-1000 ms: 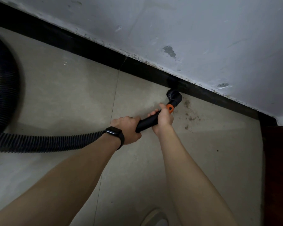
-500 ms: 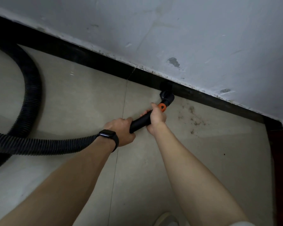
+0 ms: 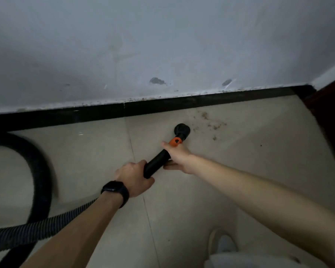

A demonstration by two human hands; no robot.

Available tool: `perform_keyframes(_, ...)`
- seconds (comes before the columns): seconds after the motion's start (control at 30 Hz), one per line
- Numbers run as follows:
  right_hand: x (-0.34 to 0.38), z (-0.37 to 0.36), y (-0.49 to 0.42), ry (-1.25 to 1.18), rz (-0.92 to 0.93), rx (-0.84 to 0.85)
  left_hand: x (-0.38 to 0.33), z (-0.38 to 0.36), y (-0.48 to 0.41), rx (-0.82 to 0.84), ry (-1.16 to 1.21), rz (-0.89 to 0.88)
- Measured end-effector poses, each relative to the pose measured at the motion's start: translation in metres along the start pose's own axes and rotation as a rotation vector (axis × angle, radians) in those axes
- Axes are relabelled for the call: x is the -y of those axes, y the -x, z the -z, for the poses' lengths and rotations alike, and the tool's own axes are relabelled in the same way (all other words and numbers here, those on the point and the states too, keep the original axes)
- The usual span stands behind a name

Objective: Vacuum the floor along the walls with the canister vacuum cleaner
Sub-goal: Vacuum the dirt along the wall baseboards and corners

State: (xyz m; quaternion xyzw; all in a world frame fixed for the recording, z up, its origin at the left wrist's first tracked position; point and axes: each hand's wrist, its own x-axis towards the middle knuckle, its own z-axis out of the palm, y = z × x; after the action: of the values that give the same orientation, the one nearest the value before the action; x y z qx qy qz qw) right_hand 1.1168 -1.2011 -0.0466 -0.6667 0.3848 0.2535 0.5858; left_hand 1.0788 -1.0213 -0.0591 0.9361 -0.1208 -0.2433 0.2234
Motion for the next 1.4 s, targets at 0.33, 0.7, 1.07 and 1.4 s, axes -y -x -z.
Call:
perform_keyframes(0.33, -0.043, 0.036, 0.013, -0.698, -0.061, -0.073, -0.036, -0.034, 0.014, 0.052, -0.177, -0.109)
perform_keyframes(0.7, -0.074, 0.033, -0.014, -0.693, 0.017, -0.208, -0.046, -0.057, 0.02, 0.106, -0.308, -0.112)
perform_keyframes(1.07, -0.066, 0.05, -0.04, -0.64, 0.083, -0.174, -0.064, -0.067, -0.001, 0.085, -0.295, -0.073)
perform_keyframes(1.4, -0.031, 0.064, -0.072, -0.55, 0.095, -0.19, -0.081, -0.062, -0.039, 0.04, -0.258, -0.027)
